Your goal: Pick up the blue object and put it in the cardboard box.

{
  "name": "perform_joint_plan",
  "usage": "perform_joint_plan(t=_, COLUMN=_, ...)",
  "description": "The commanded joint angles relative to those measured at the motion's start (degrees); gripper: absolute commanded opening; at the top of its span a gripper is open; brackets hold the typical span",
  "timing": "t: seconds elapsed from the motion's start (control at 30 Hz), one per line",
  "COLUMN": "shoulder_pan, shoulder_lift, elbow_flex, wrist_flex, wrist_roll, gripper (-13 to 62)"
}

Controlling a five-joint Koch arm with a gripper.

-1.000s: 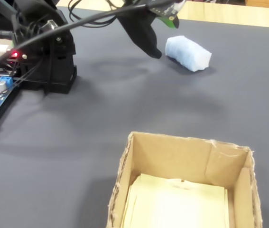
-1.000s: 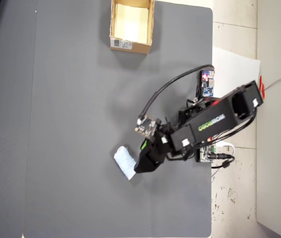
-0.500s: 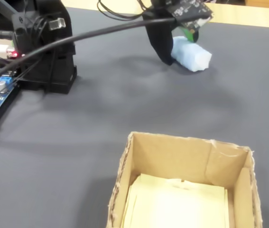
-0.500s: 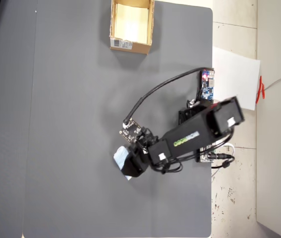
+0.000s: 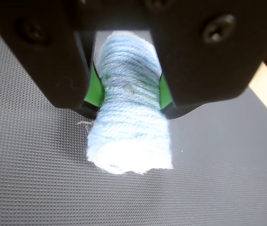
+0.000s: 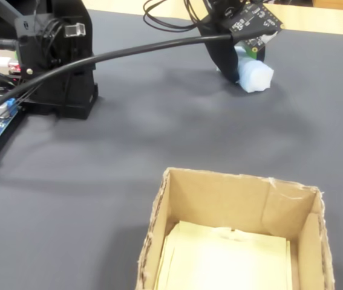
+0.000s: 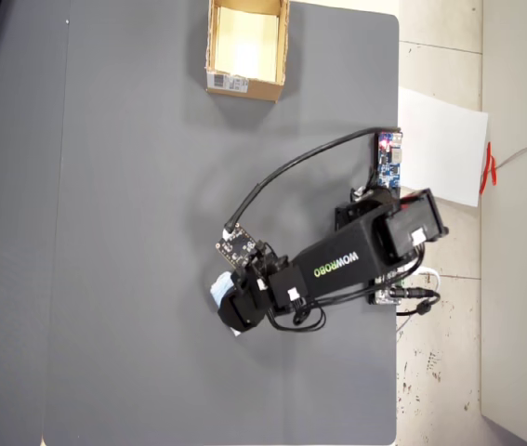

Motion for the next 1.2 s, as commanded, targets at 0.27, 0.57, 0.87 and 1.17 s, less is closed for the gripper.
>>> perform_joint_plan(t=0.27, shoulder_pan=5.89, shoulder_lift=13.45, elbow_flex=12.83, wrist_flex=-21.71, wrist_roll=-3.08, gripper=-0.3)
perform_joint_plan(t=0.57, shoulder_pan=17.23, shoulder_lift=26.81, elbow_flex=23.73, wrist_flex=-32.70, wrist_roll=-14.06, gripper=-0.3)
perform_joint_plan(t=0.87, shoulder_pan=28.65, shoulder_lift=39.81, elbow_flex=31.99, wrist_flex=-37.09, wrist_roll=-21.97, gripper=-0.3)
perform_joint_plan(t=1.17, shoulder_pan=44.74, shoulder_lift=45.88, elbow_flex=32.34, wrist_flex=-37.27, wrist_roll=-32.61, gripper=-0.3)
